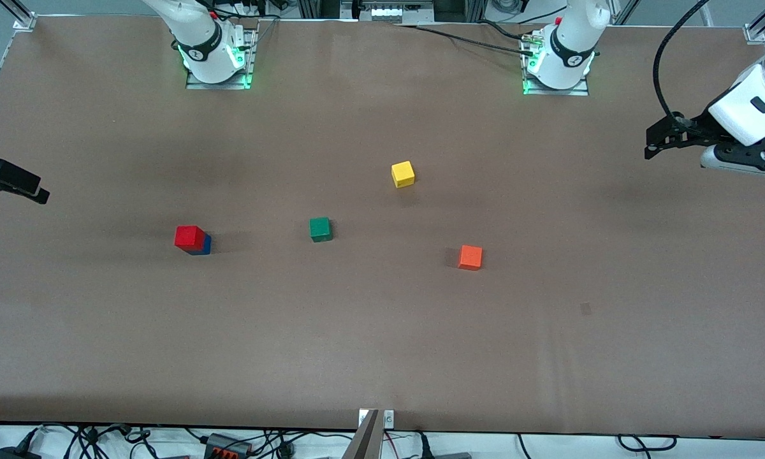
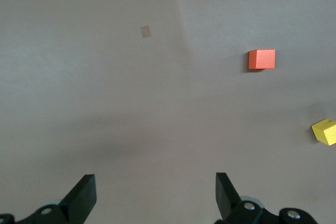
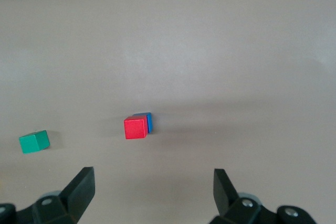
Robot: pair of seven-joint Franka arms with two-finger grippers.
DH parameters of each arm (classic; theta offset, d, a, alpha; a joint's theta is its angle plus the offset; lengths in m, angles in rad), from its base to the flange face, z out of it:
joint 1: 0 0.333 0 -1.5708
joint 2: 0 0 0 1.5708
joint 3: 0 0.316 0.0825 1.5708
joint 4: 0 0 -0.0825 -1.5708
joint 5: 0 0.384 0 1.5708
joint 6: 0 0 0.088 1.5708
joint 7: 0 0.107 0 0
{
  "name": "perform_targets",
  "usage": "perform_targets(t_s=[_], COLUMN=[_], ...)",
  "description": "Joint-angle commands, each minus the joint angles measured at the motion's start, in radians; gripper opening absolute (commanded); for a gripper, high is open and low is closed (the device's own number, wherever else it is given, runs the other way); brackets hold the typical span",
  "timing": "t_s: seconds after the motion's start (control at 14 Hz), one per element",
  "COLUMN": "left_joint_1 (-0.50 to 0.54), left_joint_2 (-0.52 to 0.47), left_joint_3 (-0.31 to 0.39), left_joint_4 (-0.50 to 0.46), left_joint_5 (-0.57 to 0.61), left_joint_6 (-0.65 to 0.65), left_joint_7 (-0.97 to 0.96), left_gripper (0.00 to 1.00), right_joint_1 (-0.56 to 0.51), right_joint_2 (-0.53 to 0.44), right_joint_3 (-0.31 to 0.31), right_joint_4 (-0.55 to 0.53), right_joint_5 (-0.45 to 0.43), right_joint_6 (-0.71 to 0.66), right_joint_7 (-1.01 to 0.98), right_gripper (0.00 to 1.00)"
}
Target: Pass red block to right arm, stack on blue
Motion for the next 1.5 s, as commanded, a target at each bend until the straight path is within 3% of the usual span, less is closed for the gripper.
perform_targets(t_s=[0.0, 0.14, 0.57, 1.43], left_joint_1=[-0.004, -0.004, -0.003, -0.003], left_joint_2=[0.002, 0.003, 0.003, 0.002], left_joint_3=[0.002, 0.002, 0.004, 0.004], left_joint_4=[0.022, 0.022, 0.022, 0.022], left_joint_5=[-0.008, -0.008, -0.008, -0.008], left_joint_6=[-0.022, -0.022, -0.024, -0.024], left_joint_7=[-0.010, -0.010, -0.010, -0.010], left_gripper=[1.00, 1.00, 1.00, 1.00], right_joint_1=[-0.025, -0.019, -0.010, 0.000], right_joint_2=[-0.040, -0.063, -0.241, -0.235], right_joint_3=[0.035, 0.035, 0.037, 0.037], right_joint_4=[-0.041, -0.070, -0.354, -0.330], right_joint_5=[-0.019, -0.042, -0.044, -0.042], right_joint_6=[-0.010, -0.032, 0.085, 0.073], right_joint_7=[-0.018, -0.009, -0.018, -0.022], right_gripper=[1.00, 1.00, 1.00, 1.00])
